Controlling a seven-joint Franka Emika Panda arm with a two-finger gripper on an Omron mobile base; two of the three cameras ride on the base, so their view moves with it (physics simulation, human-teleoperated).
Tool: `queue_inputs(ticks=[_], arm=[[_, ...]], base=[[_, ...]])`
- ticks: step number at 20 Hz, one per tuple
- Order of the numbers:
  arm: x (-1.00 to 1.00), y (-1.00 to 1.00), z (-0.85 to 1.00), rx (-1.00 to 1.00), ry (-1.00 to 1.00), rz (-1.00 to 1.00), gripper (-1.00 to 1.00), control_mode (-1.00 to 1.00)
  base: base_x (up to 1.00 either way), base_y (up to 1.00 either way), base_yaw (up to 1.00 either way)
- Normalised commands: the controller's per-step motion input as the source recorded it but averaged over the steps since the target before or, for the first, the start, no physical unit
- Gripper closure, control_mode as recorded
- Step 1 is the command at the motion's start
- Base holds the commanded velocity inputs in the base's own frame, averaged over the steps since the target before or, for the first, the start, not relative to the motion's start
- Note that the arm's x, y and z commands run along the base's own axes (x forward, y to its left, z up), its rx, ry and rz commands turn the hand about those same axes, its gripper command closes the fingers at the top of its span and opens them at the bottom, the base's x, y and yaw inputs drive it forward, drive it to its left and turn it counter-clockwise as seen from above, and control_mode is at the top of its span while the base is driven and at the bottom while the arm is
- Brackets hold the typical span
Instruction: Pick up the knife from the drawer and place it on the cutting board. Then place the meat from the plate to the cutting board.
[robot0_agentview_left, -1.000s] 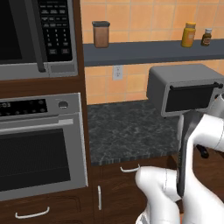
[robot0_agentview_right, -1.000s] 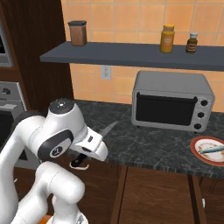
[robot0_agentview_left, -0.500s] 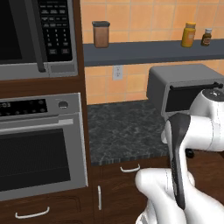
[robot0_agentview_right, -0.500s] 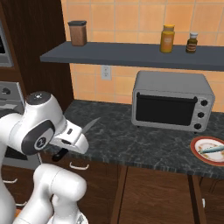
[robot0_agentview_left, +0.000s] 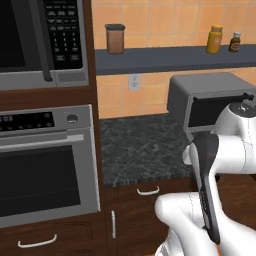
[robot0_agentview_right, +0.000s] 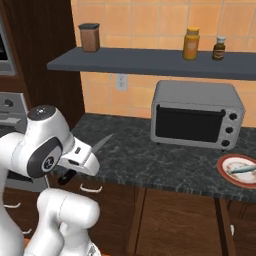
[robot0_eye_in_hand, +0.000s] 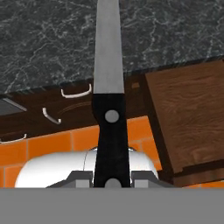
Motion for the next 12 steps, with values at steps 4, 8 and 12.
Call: queue_inputs(ticks=[4,8,12], arm=[[0.0,0.0,0.0,0.0,0.0,0.0,1.0,1.0],[0.0,0.0,0.0,0.0,0.0,0.0,1.0,1.0],[0.0,0.0,0.0,0.0,0.0,0.0,1.0,1.0]], base=[[-1.0,0.01,-0.03],[-0.83,0.11,-0.11],[-0.1,-0.3,-0.12]])
